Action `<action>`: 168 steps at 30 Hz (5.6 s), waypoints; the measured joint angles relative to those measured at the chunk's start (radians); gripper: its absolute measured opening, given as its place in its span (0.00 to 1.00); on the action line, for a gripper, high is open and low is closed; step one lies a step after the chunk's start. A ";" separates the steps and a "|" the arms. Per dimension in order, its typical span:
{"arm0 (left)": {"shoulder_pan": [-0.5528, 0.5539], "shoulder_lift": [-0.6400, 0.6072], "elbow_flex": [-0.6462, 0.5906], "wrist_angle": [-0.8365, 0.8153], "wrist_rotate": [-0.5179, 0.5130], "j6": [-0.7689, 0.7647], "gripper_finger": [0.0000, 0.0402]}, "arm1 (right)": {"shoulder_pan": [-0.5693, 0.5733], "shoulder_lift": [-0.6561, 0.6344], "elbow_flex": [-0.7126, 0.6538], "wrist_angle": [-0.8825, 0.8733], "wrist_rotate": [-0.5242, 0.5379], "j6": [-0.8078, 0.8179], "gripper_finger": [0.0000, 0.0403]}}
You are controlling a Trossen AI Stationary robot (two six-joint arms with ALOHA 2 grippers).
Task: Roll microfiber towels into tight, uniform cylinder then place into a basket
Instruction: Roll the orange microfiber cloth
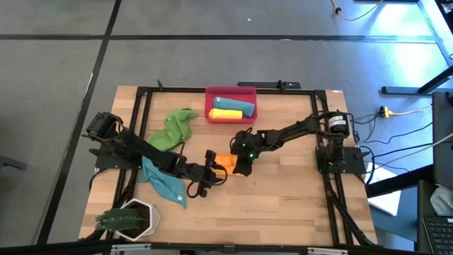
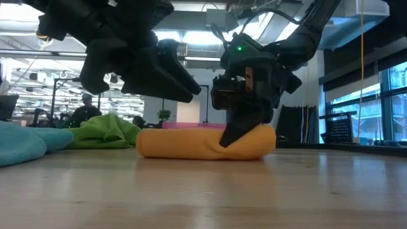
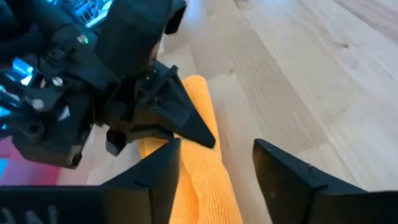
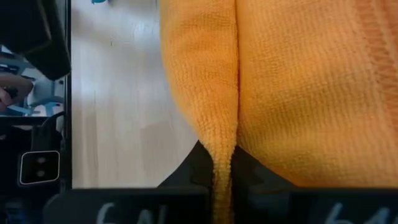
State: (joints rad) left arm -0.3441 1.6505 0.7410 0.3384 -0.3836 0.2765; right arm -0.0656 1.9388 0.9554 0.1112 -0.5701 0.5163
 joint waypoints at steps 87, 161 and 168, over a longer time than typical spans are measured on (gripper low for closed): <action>0.274 0.113 0.002 -0.071 0.487 -0.380 0.00 | 0.358 -0.216 0.166 -0.362 0.901 -0.547 0.29; 0.270 -0.106 -0.140 0.014 0.307 -0.318 0.43 | 0.172 0.049 0.167 -0.179 0.645 -0.376 0.01; 0.109 -0.052 -0.074 0.037 0.151 -0.092 0.45 | 0.128 0.049 0.166 -0.178 0.573 -0.311 0.01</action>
State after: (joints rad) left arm -0.2356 1.5987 0.6670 0.3751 -0.2327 0.1849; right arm 0.0624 1.9877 1.1217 -0.0668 0.0028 0.2056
